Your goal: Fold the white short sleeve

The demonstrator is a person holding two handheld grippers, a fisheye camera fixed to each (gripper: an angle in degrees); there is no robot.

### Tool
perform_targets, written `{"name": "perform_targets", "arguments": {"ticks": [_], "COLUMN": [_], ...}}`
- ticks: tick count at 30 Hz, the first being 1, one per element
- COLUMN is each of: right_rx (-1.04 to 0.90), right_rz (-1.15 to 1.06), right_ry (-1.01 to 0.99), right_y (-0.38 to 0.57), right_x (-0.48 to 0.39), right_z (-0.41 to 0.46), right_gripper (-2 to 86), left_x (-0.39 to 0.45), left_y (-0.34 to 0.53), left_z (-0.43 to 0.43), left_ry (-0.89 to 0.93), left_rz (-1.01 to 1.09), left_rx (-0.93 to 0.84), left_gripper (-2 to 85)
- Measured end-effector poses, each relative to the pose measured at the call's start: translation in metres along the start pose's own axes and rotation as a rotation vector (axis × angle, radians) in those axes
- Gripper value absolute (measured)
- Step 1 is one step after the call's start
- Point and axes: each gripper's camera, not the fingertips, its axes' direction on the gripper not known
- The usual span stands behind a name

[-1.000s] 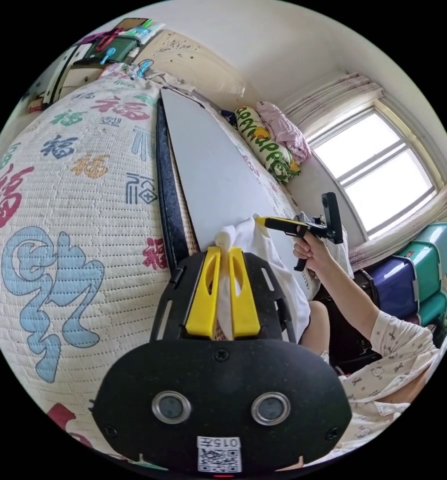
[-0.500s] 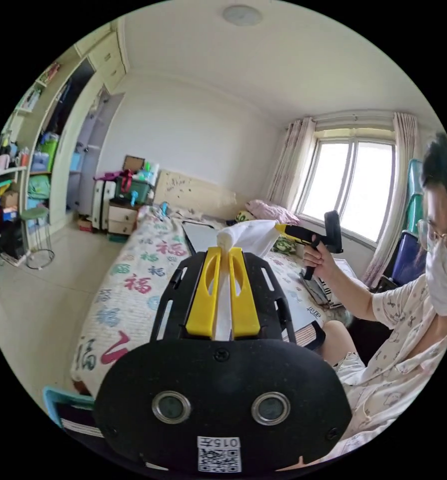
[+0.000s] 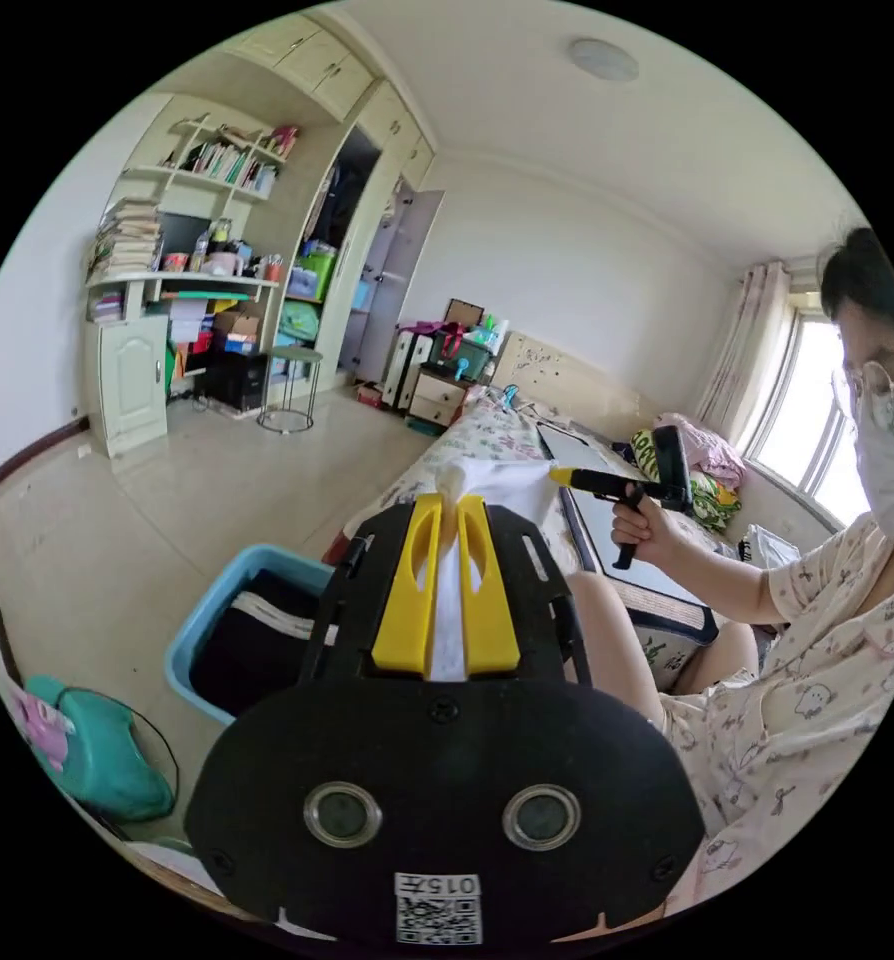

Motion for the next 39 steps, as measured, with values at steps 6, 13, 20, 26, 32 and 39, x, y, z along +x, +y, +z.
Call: {"name": "perform_targets", "arguments": {"ticks": [6, 13, 20, 26, 32, 39], "right_rx": [-0.172, -0.212, -0.177, -0.197, -0.265, -0.332], "right_rz": [0.006, -0.05, -0.068, -0.066, -0.053, 0.104], "right_ry": [-0.03, -0.042, -0.031, -0.001, 0.015, 0.048], "right_y": [0.081, 0.153, 0.194, 0.206, 0.168, 0.081], "right_x": [-0.007, -0.021, -0.033, -0.034, -0.032, -0.025], "right_z": [0.061, 0.078, 0.082, 0.106, 0.197, 0.356], "right_gripper": [-0.6, -0.6, -0.6, -0.5, 0.8, 6.8], "left_x": [-0.056, -0.078, -0.115, -0.173, -0.304, -0.435], "left_y": [0.082, 0.058, 0.002, -0.053, -0.096, -0.117], "left_z": [0.024, 0.042, 0.086, 0.147, 0.222, 0.329], "left_ry": [0.103, 0.11, 0.169, 0.226, 0.056, -0.405], "left_rz": [-0.194, -0.137, -0.094, -0.139, -0.404, -0.687], "left_rx": [-0.031, 0.017, 0.003, 0.023, 0.085, 0.104], "left_gripper": [0.0, -0.1, 0.0, 0.2, 1.7, 6.9]}}
